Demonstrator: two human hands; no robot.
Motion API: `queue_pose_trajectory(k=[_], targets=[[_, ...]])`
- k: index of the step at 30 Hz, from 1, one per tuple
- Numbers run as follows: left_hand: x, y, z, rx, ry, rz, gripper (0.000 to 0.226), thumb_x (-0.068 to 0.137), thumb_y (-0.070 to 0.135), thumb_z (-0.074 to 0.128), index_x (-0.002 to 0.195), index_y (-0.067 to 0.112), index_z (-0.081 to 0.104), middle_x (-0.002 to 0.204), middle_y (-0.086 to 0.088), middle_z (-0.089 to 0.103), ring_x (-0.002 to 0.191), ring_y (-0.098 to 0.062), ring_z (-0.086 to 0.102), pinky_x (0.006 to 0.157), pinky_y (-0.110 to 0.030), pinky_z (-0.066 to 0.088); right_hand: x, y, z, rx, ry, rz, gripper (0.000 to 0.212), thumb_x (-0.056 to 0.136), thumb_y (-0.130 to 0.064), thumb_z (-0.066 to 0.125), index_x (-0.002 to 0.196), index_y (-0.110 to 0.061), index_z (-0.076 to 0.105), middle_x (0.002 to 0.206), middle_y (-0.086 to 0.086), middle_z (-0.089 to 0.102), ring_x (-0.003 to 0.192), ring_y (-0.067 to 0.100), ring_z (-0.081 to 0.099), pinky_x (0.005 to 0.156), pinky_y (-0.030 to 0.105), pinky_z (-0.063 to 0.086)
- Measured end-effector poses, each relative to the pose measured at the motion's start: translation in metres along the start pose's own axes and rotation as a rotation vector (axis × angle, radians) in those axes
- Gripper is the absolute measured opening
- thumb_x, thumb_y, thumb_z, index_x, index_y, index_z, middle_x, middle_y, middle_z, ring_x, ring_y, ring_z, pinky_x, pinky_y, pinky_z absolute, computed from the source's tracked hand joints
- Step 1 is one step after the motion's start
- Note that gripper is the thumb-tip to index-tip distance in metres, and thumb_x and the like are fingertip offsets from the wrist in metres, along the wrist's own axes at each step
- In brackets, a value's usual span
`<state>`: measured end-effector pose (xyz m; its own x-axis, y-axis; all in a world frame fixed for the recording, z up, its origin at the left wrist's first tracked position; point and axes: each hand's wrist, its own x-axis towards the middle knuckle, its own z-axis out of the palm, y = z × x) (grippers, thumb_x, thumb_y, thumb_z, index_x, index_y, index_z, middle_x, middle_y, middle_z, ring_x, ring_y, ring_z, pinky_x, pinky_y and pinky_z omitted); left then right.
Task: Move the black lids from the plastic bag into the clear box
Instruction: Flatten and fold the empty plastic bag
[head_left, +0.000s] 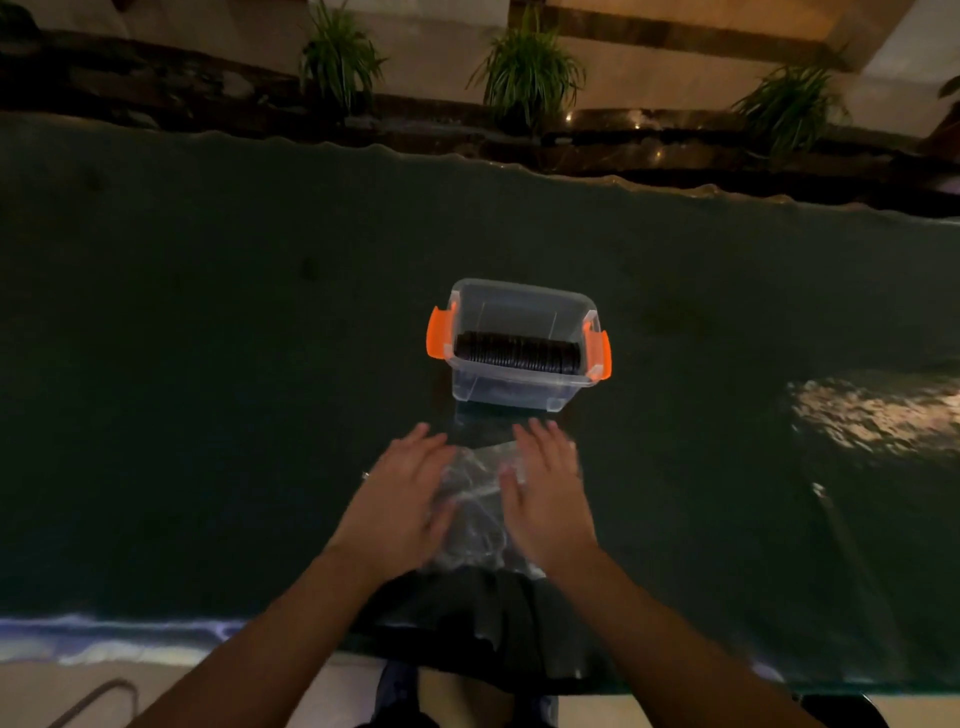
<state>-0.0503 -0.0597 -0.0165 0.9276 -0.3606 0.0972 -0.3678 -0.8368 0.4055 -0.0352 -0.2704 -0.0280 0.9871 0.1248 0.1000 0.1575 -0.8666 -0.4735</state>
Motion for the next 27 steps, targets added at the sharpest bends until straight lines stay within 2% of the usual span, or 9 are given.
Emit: queue_pose_trajectory(k=[3, 7, 11, 16, 18, 20, 22, 24, 27], targets=[[0.017, 0.010, 0.034, 0.126, -0.302, -0.045, 0.109, 0.080, 0.078, 0.042, 0.161, 0.011, 0.012, 0.170, -0.007, 0.011, 0.156, -0.023, -0.004, 0.126, -0.046, 0.000, 0.001, 0.001, 0.022, -0.135, -0.236, -0.136, 0.061, 0.103, -0.046, 0.022, 0.159, -0.022, 0.021, 0.168, 0.006, 0.011, 0.155, 0.021, -0.006, 0.125, 0.049, 0.008], [0.024, -0.001, 0.069, 0.225, -0.470, -0.115, 0.142, 0.058, 0.103, 0.032, 0.160, 0.014, -0.011, 0.170, -0.008, -0.010, 0.154, -0.028, -0.018, 0.122, -0.057, -0.008, 0.002, 0.027, 0.048, -0.259, -0.437, -0.161, 0.074, 0.097, -0.066, 0.019, 0.160, -0.033, -0.003, 0.169, 0.002, -0.009, 0.152, 0.024, -0.021, 0.124, 0.052, -0.003], [0.009, -0.021, 0.092, 0.269, -0.448, -0.143, 0.151, 0.048, 0.112, 0.023, 0.159, 0.018, -0.017, 0.169, -0.008, -0.020, 0.151, -0.032, -0.028, 0.119, -0.058, -0.017, -0.005, 0.052, 0.066, -0.329, -0.450, -0.094, 0.081, 0.091, -0.079, 0.012, 0.159, -0.037, -0.008, 0.168, 0.001, -0.012, 0.151, 0.031, -0.021, 0.122, 0.052, -0.009], [-0.005, -0.036, 0.096, 0.240, -0.358, -0.129, 0.153, 0.044, 0.112, 0.027, 0.161, 0.021, -0.012, 0.168, -0.012, -0.018, 0.152, -0.034, -0.024, 0.121, -0.056, -0.011, -0.007, 0.081, 0.061, -0.345, -0.354, -0.004, 0.084, 0.090, -0.082, 0.004, 0.159, -0.035, -0.006, 0.168, 0.000, -0.009, 0.154, 0.025, -0.014, 0.123, 0.050, -0.004], [-0.004, -0.033, 0.091, 0.245, -0.382, -0.140, 0.150, 0.047, 0.112, 0.026, 0.161, 0.022, -0.008, 0.169, -0.011, -0.014, 0.153, -0.034, -0.019, 0.122, -0.056, -0.011, -0.007, 0.093, 0.051, -0.356, -0.343, 0.056, 0.083, 0.091, -0.080, 0.003, 0.159, -0.033, -0.010, 0.168, 0.000, -0.011, 0.154, 0.023, -0.012, 0.124, 0.050, -0.003], [0.004, -0.028, 0.083, 0.233, -0.356, -0.193, 0.136, 0.057, 0.108, 0.022, 0.162, 0.022, 0.008, 0.170, -0.009, 0.008, 0.155, -0.034, 0.000, 0.122, -0.057, -0.006, -0.009, 0.104, 0.038, -0.344, -0.309, 0.164, 0.081, 0.093, -0.076, 0.002, 0.159, -0.031, -0.009, 0.169, 0.004, -0.006, 0.155, 0.025, -0.009, 0.124, 0.050, -0.002], [0.022, -0.024, 0.075, 0.216, -0.210, -0.230, 0.105, 0.080, 0.093, 0.024, 0.156, 0.021, 0.030, 0.158, -0.007, 0.038, 0.147, -0.031, 0.028, 0.123, -0.058, 0.005, -0.014, 0.111, 0.023, -0.269, -0.271, 0.264, 0.079, 0.095, -0.072, 0.007, 0.159, -0.029, -0.006, 0.169, 0.011, 0.001, 0.155, 0.029, -0.006, 0.124, 0.048, -0.001], [0.048, -0.021, 0.068, 0.201, -0.149, -0.233, 0.075, 0.095, 0.068, 0.034, 0.152, 0.020, 0.038, 0.149, -0.006, 0.049, 0.138, -0.027, 0.041, 0.122, -0.054, 0.017, -0.024, 0.114, 0.005, -0.180, -0.224, 0.302, 0.078, 0.096, -0.070, 0.015, 0.160, -0.028, -0.003, 0.168, 0.012, 0.007, 0.155, 0.029, -0.005, 0.123, 0.045, 0.000], [0.084, -0.013, 0.057, 0.211, -0.348, -0.256, 0.056, 0.099, 0.045, 0.046, 0.149, 0.021, 0.041, 0.142, -0.007, 0.051, 0.131, -0.028, 0.045, 0.110, -0.048, 0.035, -0.039, 0.112, -0.018, -0.020, -0.134, 0.351, 0.076, 0.097, -0.066, 0.028, 0.159, -0.033, 0.002, 0.168, 0.005, 0.013, 0.155, 0.023, -0.002, 0.121, 0.047, 0.013]])
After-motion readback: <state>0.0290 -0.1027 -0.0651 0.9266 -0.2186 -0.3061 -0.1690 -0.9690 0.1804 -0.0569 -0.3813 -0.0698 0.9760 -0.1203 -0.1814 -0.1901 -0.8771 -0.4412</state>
